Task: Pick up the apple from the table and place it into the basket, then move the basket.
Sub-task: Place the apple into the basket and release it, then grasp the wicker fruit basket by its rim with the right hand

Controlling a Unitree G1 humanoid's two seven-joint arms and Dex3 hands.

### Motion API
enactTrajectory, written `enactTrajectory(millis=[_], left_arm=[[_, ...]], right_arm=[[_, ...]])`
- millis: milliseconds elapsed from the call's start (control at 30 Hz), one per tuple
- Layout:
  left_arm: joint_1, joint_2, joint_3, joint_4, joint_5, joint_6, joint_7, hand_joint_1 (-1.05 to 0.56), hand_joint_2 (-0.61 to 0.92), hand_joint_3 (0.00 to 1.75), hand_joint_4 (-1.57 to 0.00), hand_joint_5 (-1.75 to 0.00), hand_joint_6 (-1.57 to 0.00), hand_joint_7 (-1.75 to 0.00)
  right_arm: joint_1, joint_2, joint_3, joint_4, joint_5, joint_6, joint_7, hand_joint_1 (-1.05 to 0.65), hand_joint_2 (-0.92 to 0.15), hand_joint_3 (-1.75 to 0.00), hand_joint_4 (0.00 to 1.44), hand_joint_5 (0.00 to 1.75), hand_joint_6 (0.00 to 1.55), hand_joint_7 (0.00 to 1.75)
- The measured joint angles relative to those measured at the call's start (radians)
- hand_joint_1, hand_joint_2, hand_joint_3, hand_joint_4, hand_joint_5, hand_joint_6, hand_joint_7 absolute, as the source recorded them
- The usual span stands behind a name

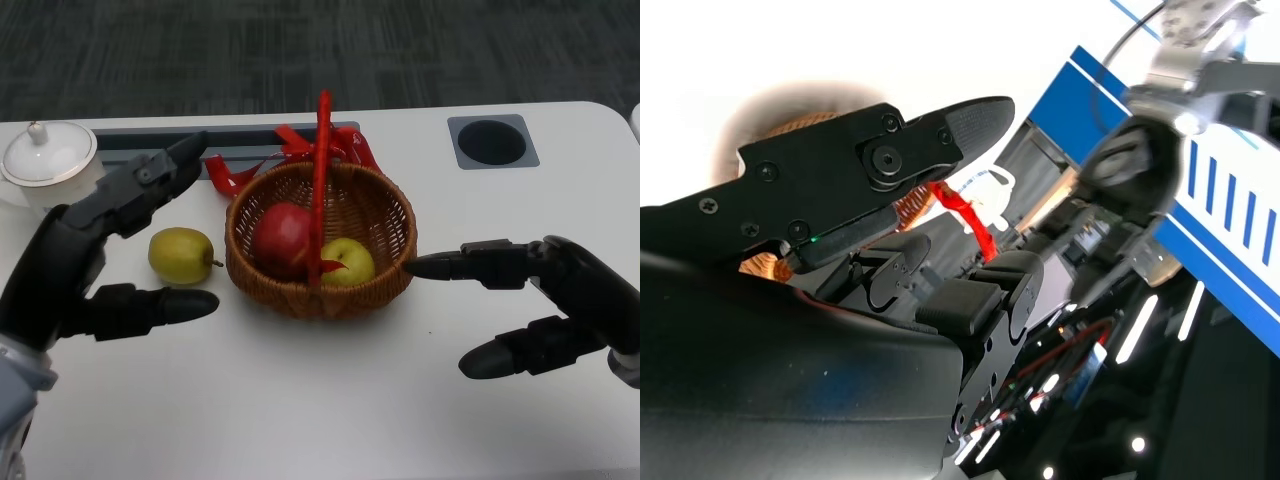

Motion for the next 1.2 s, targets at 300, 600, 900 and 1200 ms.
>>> enactTrajectory(millis=[300,600,900,1200], left_arm=[[0.121,0.042,0.049,-0.074,-0.075,0.007,-0.080,-0.56,0.72,0.00,-0.59,-0.06,-0.56,-0.04],[0.134,0.051,0.070,-0.078,-0.105,0.004,-0.131,-0.52,0.73,0.01,-0.70,-0.07,-0.64,-0.04],[0.132,0.070,0.081,-0.067,-0.104,0.001,-0.146,-0.51,0.73,0.00,-0.74,-0.06,-0.68,-0.03],[0.132,0.070,0.081,-0.068,-0.105,0.006,-0.146,-0.51,0.72,0.00,-0.74,-0.04,-0.68,-0.02]], right_arm=[[-0.094,-0.009,0.006,0.057,-0.181,0.007,-0.096,-0.61,-0.85,0.00,0.56,0.00,0.48,0.00],[-0.196,-0.023,0.053,0.074,-0.409,0.034,-0.262,-0.62,-0.80,0.00,0.55,0.00,0.44,0.00],[-0.309,-0.019,0.154,0.206,-0.596,0.039,-0.430,-0.61,-0.78,0.00,0.60,0.02,0.47,0.01],[-0.397,0.007,0.269,0.360,-0.726,0.095,-0.578,-0.59,-0.77,0.00,0.60,0.01,0.49,0.01]])
